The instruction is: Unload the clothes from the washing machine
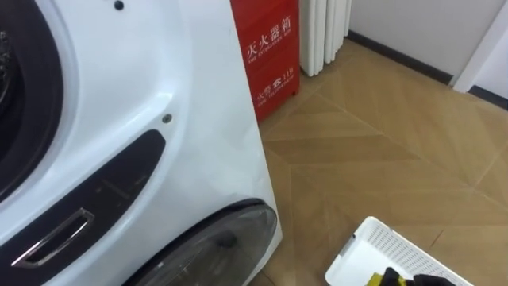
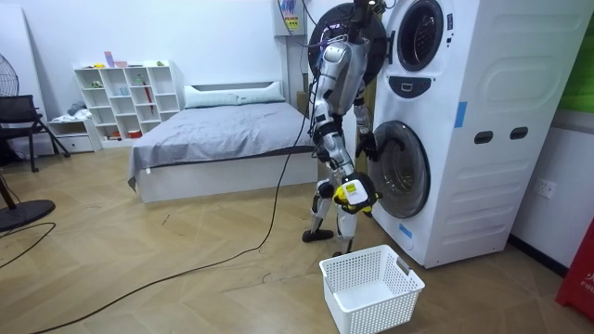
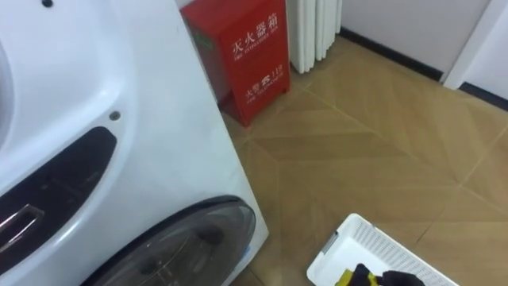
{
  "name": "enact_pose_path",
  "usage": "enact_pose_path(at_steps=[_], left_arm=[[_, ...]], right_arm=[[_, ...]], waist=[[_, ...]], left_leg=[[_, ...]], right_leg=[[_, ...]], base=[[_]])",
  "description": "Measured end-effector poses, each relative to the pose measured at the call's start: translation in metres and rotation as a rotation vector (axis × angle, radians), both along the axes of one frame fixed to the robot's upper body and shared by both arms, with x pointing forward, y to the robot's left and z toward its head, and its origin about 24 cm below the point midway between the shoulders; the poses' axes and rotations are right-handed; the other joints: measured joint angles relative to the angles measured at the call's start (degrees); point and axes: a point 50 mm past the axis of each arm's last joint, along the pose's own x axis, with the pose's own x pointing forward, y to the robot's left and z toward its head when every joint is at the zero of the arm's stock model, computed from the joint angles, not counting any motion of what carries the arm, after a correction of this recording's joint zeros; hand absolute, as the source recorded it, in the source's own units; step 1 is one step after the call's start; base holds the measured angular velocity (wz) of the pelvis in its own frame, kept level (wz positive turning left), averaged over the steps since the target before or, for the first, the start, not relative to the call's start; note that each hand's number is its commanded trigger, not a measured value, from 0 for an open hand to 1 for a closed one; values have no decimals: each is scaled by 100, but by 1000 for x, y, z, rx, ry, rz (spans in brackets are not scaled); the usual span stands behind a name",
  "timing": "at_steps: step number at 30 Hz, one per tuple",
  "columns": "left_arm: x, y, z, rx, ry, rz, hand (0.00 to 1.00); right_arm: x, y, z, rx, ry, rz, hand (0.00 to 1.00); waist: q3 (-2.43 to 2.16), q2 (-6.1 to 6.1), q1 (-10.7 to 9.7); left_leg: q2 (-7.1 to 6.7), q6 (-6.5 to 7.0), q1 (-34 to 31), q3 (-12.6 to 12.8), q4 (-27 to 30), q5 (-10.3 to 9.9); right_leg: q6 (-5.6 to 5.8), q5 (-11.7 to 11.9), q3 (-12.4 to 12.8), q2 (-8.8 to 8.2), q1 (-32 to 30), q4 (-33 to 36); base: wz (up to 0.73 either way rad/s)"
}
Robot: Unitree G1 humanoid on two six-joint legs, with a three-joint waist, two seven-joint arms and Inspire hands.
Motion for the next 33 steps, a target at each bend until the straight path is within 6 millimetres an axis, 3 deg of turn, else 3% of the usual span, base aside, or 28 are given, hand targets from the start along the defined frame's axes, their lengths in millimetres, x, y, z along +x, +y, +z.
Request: enact_pose_path(at_steps=[10, 15, 23, 24, 26, 27, 33], left_arm=[[1, 0, 0, -28, -10, 60, 0], [2, 0, 1, -28, -13, 68, 0], [1, 1, 0, -1, -10, 81, 0], [1, 1, 0, 2, -11, 83, 0], [2, 1, 0, 3, -13, 83, 0], [2, 1, 1, 4, -14, 83, 0], [2, 2, 0, 5, -12, 84, 0]], right_arm=[[19, -3, 21, -97, -129, -46, 100], [22, -8, 27, -129, -168, -97, 100], [24, -10, 29, -166, -168, -106, 100], [24, -10, 29, -169, -168, -104, 88], [24, -10, 30, -171, -169, -105, 35], [26, -10, 31, -173, -173, -107, 0], [29, -9, 33, -186, -182, -109, 0]], waist=[[16, -27, -16], [54, -82, -36], [65, -111, -27], [66, -113, -27], [65, -113, -28], [65, -114, -28], [65, -174, -10]], left_leg=[[-48, 34, -185, -24, 7, 62], [-71, 54, -300, -49, 15, 110], [-75, 55, -488, -67, 82, 121], [-73, 55, -494, -67, 81, 122], [-73, 56, -515, -71, 81, 122], [-77, 56, -536, -80, 75, 122], [-77, 56, -570, -157, 81, 130]], right_leg=[[31, 1, 44, -69, -201, -4], [45, 5, 33, -112, -314, -3], [32, 46, 28, -135, -453, 4], [32, 48, 27, -136, -454, 4], [36, 52, 20, -142, -468, 1], [43, 59, 22, -144, -494, 1], [41, 64, 18, -142, -504, 5]], base=[[0], [6], [0], [0], [4], [6], [5]])
